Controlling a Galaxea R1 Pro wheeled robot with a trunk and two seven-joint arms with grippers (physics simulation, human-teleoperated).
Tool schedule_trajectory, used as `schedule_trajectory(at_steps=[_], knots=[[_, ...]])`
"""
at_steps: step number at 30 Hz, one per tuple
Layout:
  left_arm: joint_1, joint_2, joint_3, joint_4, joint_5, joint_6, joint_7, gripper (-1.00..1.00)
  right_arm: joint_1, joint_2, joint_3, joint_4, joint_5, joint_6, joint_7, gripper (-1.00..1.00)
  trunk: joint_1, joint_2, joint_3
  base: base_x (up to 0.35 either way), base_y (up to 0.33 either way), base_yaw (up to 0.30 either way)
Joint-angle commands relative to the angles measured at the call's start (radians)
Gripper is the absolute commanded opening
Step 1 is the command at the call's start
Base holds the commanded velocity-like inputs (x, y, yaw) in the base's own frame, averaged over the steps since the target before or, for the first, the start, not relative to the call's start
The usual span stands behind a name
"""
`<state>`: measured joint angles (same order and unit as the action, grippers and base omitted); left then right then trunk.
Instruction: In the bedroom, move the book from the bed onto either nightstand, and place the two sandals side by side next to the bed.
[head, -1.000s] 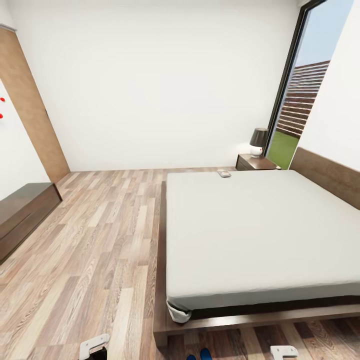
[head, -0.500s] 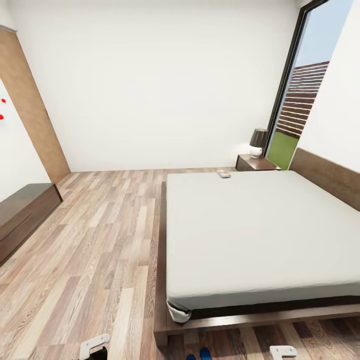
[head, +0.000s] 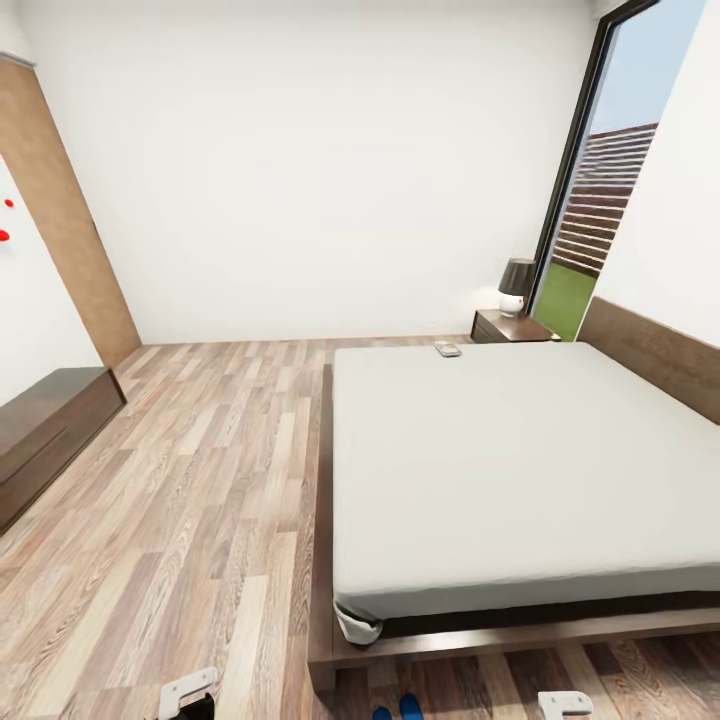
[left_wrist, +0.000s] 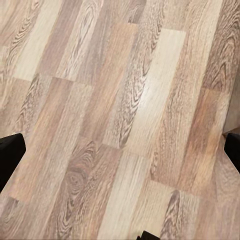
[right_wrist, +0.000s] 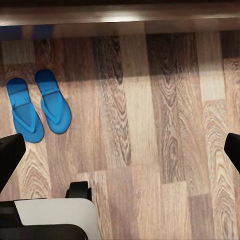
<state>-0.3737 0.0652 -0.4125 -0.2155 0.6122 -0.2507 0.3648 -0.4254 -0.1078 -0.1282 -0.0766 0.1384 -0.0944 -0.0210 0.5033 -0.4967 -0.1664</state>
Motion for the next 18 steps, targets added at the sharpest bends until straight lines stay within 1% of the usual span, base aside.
schedule_trajectory(at_steps=[1,14,18], knots=[[-0.001,0.001,-0.009,-0.001,0.008,-0.002,0.005,1.0,-0.001,0.0,-0.008,0.001,0.01,-0.004,-0.002,1.0,-0.004,0.006,0.001,0.0,0.0,0.0],[-0.001,0.0,-0.009,-0.001,0.008,-0.002,0.002,1.0,-0.001,-0.001,-0.009,0.001,0.01,-0.004,-0.002,1.0,-0.053,0.097,0.042,0.0,0.0,0.0],[-0.001,0.0,-0.009,-0.001,0.008,-0.002,-0.003,1.0,-0.001,-0.001,-0.01,0.001,0.01,-0.004,-0.002,1.0,-0.053,0.097,0.042,0.0,0.0,0.0]])
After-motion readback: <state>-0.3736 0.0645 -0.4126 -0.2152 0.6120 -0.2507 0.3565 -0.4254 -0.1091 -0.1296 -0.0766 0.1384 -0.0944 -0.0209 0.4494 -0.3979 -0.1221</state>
